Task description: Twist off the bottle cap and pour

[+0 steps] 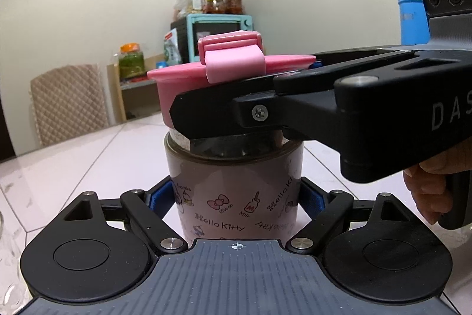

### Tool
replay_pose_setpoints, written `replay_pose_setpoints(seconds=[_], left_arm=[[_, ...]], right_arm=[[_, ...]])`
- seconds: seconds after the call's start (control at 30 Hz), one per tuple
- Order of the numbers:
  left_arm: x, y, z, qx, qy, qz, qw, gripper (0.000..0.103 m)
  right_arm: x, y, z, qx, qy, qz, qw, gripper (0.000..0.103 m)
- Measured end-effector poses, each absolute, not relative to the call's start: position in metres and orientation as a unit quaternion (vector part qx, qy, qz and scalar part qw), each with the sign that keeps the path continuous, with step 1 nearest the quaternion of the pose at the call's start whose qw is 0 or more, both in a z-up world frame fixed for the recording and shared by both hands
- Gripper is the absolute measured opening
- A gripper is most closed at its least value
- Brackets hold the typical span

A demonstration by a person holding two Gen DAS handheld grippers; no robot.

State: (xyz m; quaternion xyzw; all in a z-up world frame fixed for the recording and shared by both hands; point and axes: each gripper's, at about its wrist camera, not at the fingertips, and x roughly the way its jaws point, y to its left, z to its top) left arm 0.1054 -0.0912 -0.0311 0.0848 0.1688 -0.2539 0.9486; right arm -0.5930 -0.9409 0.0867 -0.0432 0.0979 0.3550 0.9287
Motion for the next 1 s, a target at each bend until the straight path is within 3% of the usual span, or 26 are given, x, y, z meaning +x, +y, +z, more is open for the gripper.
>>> replay_pose_setpoints(seconds=[1.0], left_arm=[[-0.076,-0.248,-0.017,0.085,0.169,-0.256,0.948,0.090]], right_arm=[[-0.580,-0.956,0.095,-0.022,0.074,0.410,0.909,0.084]])
